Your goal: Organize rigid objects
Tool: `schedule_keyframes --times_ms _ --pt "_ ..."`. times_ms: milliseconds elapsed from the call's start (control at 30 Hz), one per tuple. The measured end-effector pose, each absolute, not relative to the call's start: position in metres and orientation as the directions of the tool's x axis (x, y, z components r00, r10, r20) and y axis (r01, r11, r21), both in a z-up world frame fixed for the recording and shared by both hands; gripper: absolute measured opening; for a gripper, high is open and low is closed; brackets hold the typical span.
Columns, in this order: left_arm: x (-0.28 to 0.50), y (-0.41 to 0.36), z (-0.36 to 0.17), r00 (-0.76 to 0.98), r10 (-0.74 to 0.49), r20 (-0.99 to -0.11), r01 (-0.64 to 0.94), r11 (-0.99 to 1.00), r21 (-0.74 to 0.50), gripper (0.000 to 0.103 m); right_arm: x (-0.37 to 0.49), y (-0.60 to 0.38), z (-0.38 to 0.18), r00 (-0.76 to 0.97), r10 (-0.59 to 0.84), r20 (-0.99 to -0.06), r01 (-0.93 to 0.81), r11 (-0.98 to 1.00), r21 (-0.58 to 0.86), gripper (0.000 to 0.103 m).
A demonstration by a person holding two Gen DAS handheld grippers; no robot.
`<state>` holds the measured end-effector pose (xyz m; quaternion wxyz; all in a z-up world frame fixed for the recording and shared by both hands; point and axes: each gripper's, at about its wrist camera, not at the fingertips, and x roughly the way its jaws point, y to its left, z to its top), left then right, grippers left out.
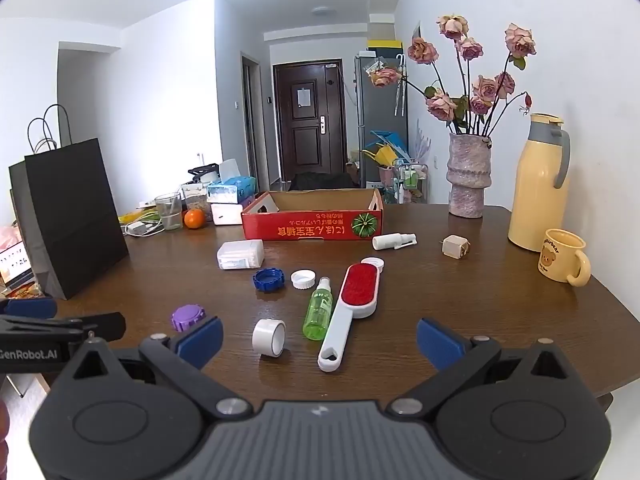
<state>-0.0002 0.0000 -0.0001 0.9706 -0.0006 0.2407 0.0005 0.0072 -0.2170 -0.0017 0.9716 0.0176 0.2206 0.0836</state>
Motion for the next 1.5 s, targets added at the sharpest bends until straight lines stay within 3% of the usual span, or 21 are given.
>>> schedule_keyframes --times_ms 1500 --pt "-0.0017 0.0037 -0.0015 0.880 -0.011 -0.475 0.001 1.000 -0.022 0.103 0.0079 -0.2151 -0.0056 0.880 0.174 -0.442 -0.160 0.985 0.069 0.103"
